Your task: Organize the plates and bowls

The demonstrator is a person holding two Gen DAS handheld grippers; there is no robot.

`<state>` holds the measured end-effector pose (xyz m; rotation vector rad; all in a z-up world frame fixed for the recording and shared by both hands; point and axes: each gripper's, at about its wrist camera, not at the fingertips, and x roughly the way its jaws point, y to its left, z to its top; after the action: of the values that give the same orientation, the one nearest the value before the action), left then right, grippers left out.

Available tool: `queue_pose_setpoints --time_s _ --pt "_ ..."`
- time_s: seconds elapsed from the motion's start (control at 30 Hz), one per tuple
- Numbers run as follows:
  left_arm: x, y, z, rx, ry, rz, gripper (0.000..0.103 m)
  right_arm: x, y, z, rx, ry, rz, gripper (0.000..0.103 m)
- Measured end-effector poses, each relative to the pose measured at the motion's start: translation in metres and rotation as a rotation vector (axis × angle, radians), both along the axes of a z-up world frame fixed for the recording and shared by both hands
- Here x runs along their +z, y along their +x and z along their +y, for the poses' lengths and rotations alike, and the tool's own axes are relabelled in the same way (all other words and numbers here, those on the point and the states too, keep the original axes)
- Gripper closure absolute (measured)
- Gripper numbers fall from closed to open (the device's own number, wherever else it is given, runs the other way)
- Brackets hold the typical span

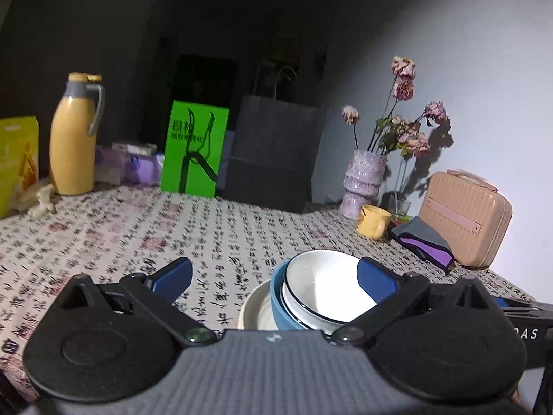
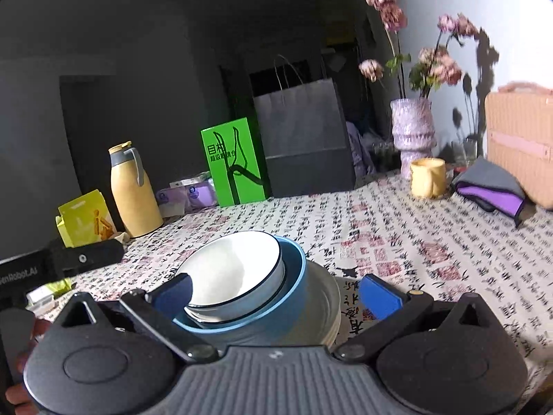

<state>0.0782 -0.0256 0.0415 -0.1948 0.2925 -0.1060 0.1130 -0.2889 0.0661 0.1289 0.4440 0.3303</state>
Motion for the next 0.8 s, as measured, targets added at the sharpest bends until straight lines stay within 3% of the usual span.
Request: queue_pose_setpoints --time_s 0.5,0.8 --pt "-0.006 -0.063 0.001 0.032 0.056 -0.085 0.0 0.001 -0.062 0.006 0.012 -0.09 -0.108 0.0" --pt "-0.026 -0.098 0.008 0.055 0.103 -0.086 0.0 -0.019 -0.101 0.01 0.045 -0.138 -0.135 0.0"
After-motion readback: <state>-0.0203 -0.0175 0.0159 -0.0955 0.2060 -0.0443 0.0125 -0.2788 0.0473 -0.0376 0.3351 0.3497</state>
